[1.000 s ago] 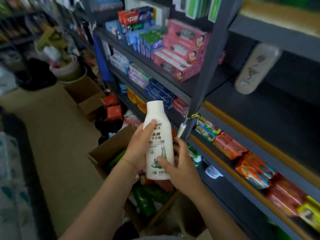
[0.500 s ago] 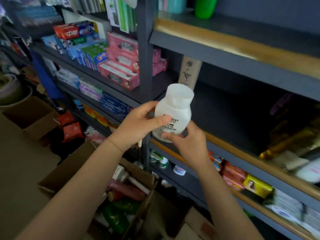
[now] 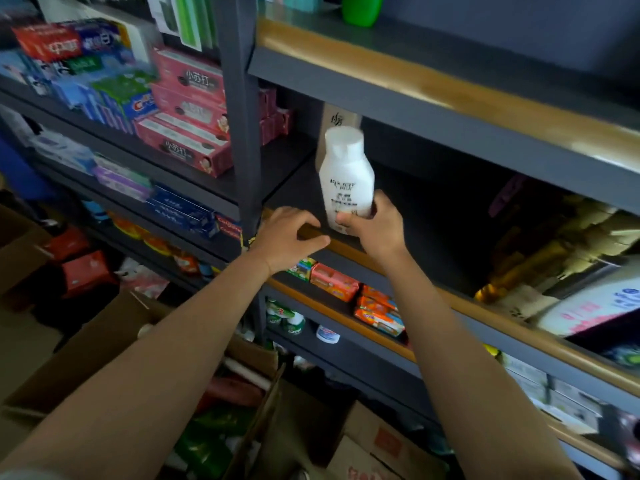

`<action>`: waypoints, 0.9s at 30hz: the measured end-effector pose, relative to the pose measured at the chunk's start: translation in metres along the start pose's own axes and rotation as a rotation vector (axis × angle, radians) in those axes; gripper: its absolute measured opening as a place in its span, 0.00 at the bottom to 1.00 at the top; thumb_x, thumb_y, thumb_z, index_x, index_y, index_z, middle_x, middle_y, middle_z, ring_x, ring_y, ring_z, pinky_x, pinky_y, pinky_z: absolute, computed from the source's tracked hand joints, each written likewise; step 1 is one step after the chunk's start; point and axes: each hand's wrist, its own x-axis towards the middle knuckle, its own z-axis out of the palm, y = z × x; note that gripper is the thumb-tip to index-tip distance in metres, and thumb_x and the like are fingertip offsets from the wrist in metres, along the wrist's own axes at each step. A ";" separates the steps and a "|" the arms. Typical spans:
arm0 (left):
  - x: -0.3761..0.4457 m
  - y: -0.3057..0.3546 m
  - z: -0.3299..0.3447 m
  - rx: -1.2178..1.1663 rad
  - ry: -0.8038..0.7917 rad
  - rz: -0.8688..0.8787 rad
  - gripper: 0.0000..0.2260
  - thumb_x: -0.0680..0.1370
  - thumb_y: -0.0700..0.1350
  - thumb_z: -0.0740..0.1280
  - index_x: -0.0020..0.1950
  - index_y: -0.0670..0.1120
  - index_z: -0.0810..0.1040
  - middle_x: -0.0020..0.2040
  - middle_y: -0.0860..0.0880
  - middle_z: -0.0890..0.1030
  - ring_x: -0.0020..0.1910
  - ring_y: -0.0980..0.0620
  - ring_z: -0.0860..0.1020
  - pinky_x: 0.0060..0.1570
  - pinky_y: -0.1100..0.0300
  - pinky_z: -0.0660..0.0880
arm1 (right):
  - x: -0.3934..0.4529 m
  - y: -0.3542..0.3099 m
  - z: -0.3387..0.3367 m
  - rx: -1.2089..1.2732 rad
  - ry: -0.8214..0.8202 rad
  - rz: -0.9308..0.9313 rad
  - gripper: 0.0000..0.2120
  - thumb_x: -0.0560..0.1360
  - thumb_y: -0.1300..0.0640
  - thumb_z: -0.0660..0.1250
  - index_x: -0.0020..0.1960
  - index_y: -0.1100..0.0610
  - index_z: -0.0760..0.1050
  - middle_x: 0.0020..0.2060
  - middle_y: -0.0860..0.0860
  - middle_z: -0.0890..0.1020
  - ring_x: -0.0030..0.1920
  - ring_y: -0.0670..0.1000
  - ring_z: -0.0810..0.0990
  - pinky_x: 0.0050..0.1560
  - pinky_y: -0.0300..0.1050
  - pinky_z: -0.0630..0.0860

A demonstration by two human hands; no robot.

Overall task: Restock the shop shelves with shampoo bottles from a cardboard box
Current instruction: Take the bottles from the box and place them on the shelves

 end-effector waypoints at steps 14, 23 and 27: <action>0.015 0.001 0.005 -0.083 0.135 -0.108 0.07 0.73 0.56 0.74 0.45 0.55 0.81 0.46 0.59 0.75 0.64 0.54 0.67 0.57 0.54 0.58 | 0.086 0.025 -0.004 0.315 0.146 0.217 0.19 0.72 0.61 0.75 0.59 0.58 0.72 0.56 0.53 0.81 0.52 0.52 0.83 0.41 0.46 0.84; 0.017 0.003 0.014 -0.055 0.180 -0.146 0.09 0.72 0.56 0.74 0.46 0.53 0.81 0.49 0.55 0.75 0.65 0.53 0.66 0.59 0.52 0.56 | 0.112 0.036 -0.006 0.374 0.134 0.202 0.21 0.71 0.60 0.77 0.61 0.59 0.74 0.52 0.52 0.82 0.50 0.50 0.84 0.42 0.42 0.83; 0.018 0.002 0.013 -0.069 0.176 -0.141 0.08 0.72 0.56 0.74 0.45 0.54 0.80 0.49 0.55 0.73 0.65 0.53 0.65 0.61 0.51 0.57 | 0.119 0.040 -0.004 0.415 0.132 0.209 0.21 0.71 0.60 0.77 0.61 0.58 0.75 0.51 0.51 0.82 0.50 0.50 0.84 0.45 0.43 0.83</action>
